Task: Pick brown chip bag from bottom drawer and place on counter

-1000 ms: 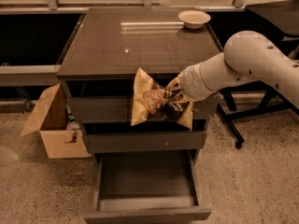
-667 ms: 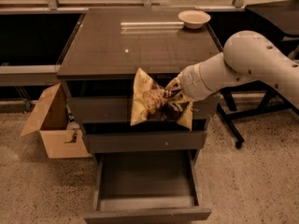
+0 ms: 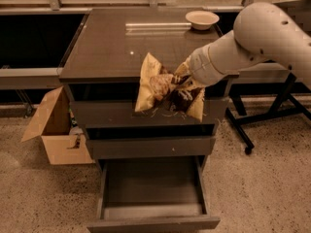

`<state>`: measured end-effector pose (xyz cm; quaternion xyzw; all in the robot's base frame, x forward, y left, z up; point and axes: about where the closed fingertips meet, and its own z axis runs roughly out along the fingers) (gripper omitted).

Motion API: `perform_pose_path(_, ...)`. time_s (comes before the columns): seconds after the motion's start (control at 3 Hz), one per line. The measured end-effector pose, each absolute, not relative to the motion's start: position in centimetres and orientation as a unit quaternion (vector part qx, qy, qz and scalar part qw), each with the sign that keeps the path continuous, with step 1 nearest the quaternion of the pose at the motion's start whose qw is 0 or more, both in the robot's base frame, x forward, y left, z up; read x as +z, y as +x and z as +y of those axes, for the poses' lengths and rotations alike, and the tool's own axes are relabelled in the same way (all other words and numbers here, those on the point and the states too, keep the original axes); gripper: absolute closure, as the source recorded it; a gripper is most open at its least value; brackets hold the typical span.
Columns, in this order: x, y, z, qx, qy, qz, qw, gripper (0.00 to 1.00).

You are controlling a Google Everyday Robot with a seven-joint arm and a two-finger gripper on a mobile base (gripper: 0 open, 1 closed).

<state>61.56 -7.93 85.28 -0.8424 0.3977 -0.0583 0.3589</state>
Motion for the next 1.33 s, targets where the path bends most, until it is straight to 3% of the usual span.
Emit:
perform_pose_path(0.67, 95.5, 65.9, -6.1, -0.116, -0.857, 0.335, 0.375, 1.00)
perform_pose_path(1.33, 95.0, 69.6, -3.6, -0.105, -0.866, 0.317, 0.373, 1.00)
